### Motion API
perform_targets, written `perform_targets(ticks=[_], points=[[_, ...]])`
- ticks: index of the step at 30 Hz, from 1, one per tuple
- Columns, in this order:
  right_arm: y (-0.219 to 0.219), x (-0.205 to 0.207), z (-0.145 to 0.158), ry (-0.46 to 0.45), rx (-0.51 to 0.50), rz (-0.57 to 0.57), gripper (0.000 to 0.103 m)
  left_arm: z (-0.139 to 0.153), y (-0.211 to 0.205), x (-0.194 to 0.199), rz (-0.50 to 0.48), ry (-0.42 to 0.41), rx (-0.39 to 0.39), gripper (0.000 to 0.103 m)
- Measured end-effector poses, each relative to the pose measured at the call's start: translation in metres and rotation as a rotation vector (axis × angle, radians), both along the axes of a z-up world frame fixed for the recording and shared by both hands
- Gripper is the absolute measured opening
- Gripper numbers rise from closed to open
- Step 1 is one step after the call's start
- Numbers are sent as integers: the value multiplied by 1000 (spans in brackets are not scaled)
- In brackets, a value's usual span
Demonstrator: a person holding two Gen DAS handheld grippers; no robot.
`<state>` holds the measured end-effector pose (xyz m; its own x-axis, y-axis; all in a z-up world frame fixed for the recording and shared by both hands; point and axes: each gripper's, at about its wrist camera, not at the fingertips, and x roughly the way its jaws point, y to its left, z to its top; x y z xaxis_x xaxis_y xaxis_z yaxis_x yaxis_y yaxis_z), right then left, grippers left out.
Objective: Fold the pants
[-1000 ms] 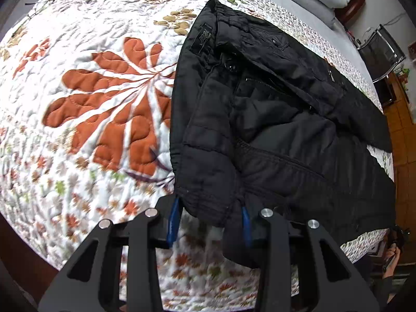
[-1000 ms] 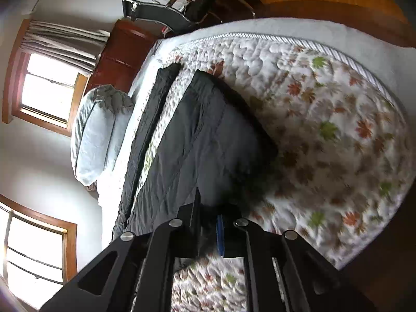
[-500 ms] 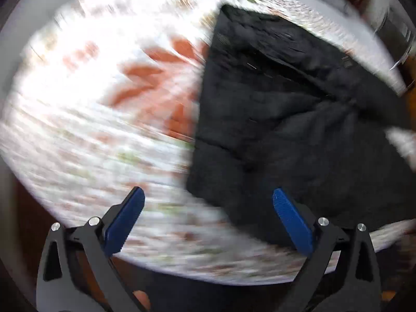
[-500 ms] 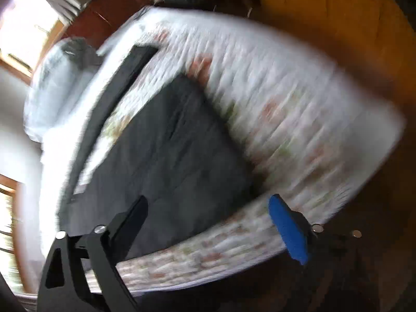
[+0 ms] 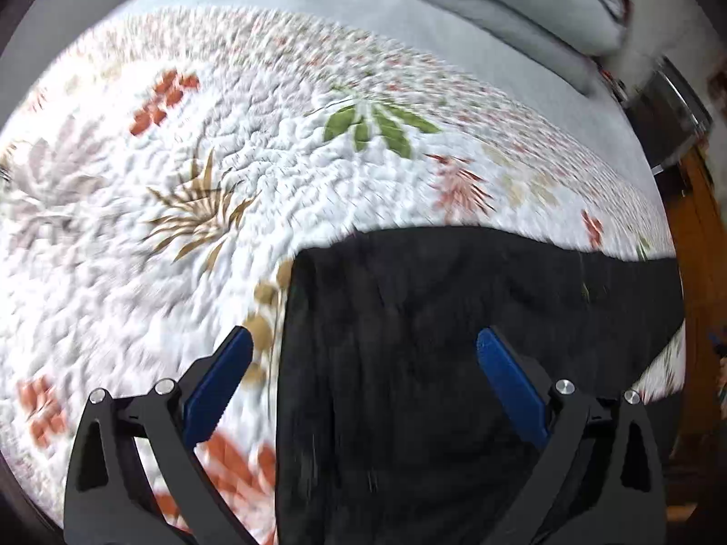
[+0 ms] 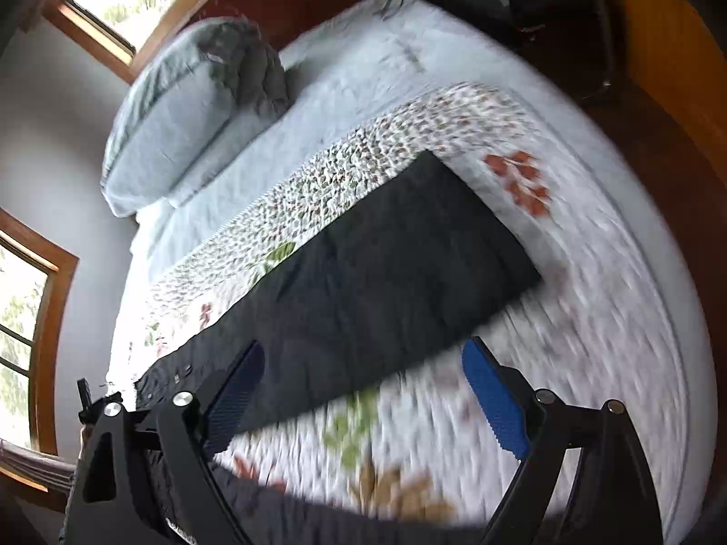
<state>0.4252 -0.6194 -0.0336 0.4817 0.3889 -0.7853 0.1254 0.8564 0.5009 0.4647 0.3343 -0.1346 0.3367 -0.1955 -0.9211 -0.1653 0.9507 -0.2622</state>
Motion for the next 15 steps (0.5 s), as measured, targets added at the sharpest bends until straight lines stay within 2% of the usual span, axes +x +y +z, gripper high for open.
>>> perform_targets(ticks=[1, 4, 7, 9, 12, 15], points=[[2, 20, -7, 17, -15, 15, 90, -7, 0, 10, -3, 18, 3, 99], [13, 70, -22, 57, -66, 75, 90, -28, -4, 35, -36, 80, 85, 99], [10, 105, -38, 90, -118, 93, 90, -41, -5, 52, -64, 106, 40, 97], [2, 120, -50, 100, -131, 88, 90, -46, -14, 59, -104, 99, -2, 93], [-11, 143, -59, 98, -170, 78, 90, -58, -24, 62, -139, 122, 43, 91], [-29, 159, -67, 91, -176, 40, 90, -71, -22, 66, -133, 141, 7, 89]])
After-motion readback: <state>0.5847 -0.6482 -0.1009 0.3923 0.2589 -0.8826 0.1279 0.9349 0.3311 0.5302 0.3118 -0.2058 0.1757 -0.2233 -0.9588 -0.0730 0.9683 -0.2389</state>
